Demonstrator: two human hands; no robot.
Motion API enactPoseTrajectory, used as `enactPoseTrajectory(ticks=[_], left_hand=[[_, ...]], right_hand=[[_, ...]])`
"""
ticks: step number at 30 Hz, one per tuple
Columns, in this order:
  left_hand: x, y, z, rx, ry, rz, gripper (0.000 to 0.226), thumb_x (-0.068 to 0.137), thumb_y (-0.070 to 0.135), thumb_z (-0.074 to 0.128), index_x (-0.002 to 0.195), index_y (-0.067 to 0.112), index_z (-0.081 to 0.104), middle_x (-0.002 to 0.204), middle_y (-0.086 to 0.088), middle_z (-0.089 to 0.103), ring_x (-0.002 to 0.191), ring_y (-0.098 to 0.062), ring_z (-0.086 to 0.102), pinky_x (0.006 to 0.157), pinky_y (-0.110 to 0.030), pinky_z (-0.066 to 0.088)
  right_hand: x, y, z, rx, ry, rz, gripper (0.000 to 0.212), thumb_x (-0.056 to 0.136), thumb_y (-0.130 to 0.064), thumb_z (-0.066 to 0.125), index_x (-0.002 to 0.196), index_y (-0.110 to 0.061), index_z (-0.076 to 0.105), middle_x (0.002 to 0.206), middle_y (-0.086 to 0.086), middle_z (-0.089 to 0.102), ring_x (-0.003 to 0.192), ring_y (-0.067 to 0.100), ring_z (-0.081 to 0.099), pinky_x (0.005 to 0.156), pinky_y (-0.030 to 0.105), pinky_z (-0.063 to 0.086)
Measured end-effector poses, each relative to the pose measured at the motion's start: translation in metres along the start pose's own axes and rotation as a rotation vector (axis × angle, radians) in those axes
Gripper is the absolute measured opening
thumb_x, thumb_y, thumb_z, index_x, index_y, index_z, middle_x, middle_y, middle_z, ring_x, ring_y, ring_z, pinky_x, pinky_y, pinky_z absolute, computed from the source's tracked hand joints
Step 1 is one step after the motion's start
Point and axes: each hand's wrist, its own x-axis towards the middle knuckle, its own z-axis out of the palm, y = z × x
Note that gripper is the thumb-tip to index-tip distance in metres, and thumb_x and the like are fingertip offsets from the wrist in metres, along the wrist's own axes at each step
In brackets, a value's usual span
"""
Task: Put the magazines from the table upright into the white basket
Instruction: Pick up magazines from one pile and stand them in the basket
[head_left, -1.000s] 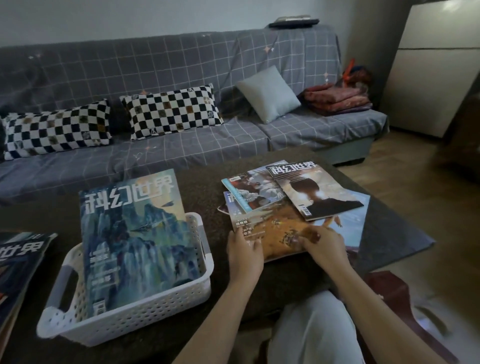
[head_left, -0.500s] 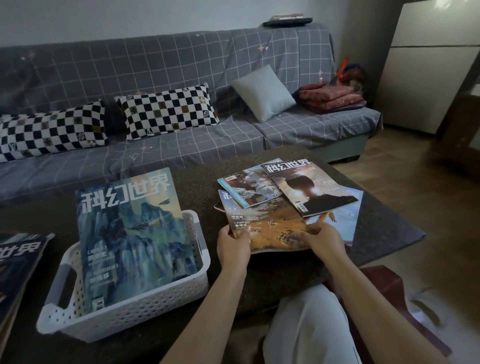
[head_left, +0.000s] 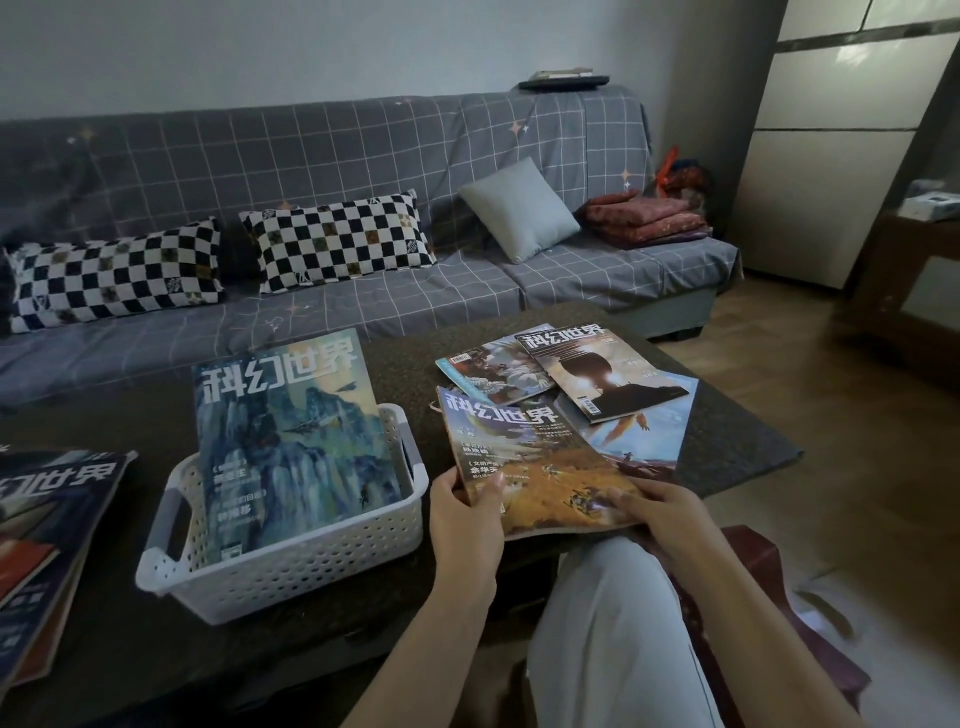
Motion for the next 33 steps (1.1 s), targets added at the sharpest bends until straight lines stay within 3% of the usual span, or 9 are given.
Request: enactPoseTrajectory(ticks=[5, 8, 11, 13, 17, 21, 24, 29, 33], left_hand=[[-0.022, 0.012, -0.016, 0.024, -0.048, 0.155, 0.052, 0.087, 0.031, 0.067, 0.134, 0.021, 0.047, 0.12, 0.003, 0.061, 0.108, -0.016, 0.058, 0.093, -0.037, 0.05], [-0.029, 0.02, -0.028, 0.038, -0.079, 0.247, 0.047, 0.086, 0.032, 0.067, 0.129, 0.024, 0.049, 0.113, 0.008, 0.063, 0.102, -0.009, 0.06, 0.086, -0.029, 0.051], [-0.029, 0.025, -0.045, 0.045, -0.109, 0.324, 0.039, 0.086, 0.032, 0.066, 0.121, 0.031, 0.049, 0.104, 0.016, 0.063, 0.087, 0.007, 0.061, 0.067, -0.008, 0.048], [-0.028, 0.029, -0.058, 0.039, -0.116, 0.354, 0.036, 0.086, 0.033, 0.066, 0.116, 0.035, 0.046, 0.099, 0.018, 0.063, 0.08, 0.014, 0.06, 0.061, -0.005, 0.046], [-0.02, 0.037, -0.09, 0.008, -0.107, 0.383, 0.049, 0.078, 0.042, 0.066, 0.123, 0.033, 0.048, 0.095, 0.017, 0.068, 0.08, 0.006, 0.064, 0.069, -0.022, 0.05], [-0.007, 0.039, -0.125, 0.006, -0.105, 0.428, 0.065, 0.07, 0.048, 0.065, 0.129, 0.027, 0.05, 0.097, 0.014, 0.07, 0.089, -0.005, 0.066, 0.075, -0.026, 0.052], [0.004, 0.038, -0.151, -0.015, -0.094, 0.428, 0.056, 0.072, 0.045, 0.067, 0.125, 0.035, 0.051, 0.104, 0.012, 0.07, 0.095, -0.007, 0.067, 0.072, -0.025, 0.054], [0.023, 0.041, -0.187, -0.031, -0.04, 0.414, 0.044, 0.072, 0.039, 0.067, 0.113, 0.045, 0.053, 0.106, 0.009, 0.071, 0.096, -0.012, 0.068, 0.076, -0.031, 0.055], [0.041, 0.043, -0.211, 0.064, 0.04, 0.43, 0.048, 0.073, 0.039, 0.068, 0.117, 0.042, 0.049, 0.104, 0.01, 0.071, 0.094, -0.007, 0.068, 0.07, -0.027, 0.056]], right_hand=[[-0.019, 0.004, -0.006, 0.153, -0.045, 0.004, 0.042, 0.082, -0.009, 0.069, 0.122, -0.007, 0.058, 0.102, 0.016, 0.07, 0.097, 0.033, 0.067, 0.091, 0.05, 0.052], [-0.027, -0.001, -0.007, 0.234, -0.091, -0.022, 0.039, 0.079, -0.008, 0.07, 0.116, -0.007, 0.058, 0.093, 0.013, 0.073, 0.087, 0.028, 0.071, 0.083, 0.046, 0.055], [-0.036, -0.011, -0.001, 0.313, -0.144, -0.051, 0.035, 0.078, -0.007, 0.069, 0.111, -0.007, 0.057, 0.096, 0.015, 0.071, 0.078, 0.024, 0.072, 0.066, 0.037, 0.058], [-0.042, -0.018, 0.007, 0.361, -0.207, -0.064, 0.029, 0.081, -0.006, 0.066, 0.109, -0.004, 0.057, 0.09, 0.014, 0.073, 0.075, 0.023, 0.073, 0.061, 0.033, 0.058], [-0.05, -0.032, 0.032, 0.381, -0.333, -0.105, 0.02, 0.083, -0.005, 0.06, 0.101, -0.012, 0.06, 0.083, 0.006, 0.075, 0.076, 0.021, 0.073, 0.058, 0.028, 0.058], [-0.053, -0.044, 0.067, 0.287, -0.369, -0.19, 0.024, 0.086, -0.005, 0.059, 0.109, -0.013, 0.059, 0.1, 0.009, 0.072, 0.089, 0.025, 0.07, 0.065, 0.031, 0.058], [-0.049, -0.049, 0.094, 0.231, -0.378, -0.245, 0.035, 0.085, -0.005, 0.062, 0.119, -0.009, 0.054, 0.113, 0.013, 0.067, 0.102, 0.028, 0.065, 0.08, 0.04, 0.056], [-0.038, -0.057, 0.137, 0.183, -0.426, -0.279, 0.034, 0.084, -0.004, 0.064, 0.115, -0.013, 0.054, 0.099, 0.002, 0.072, 0.087, 0.018, 0.071, 0.064, 0.03, 0.056], [-0.027, -0.065, 0.173, 0.073, -0.434, -0.322, 0.032, 0.086, -0.006, 0.064, 0.114, -0.017, 0.052, 0.101, 0.003, 0.071, 0.093, 0.022, 0.069, 0.073, 0.037, 0.058]])
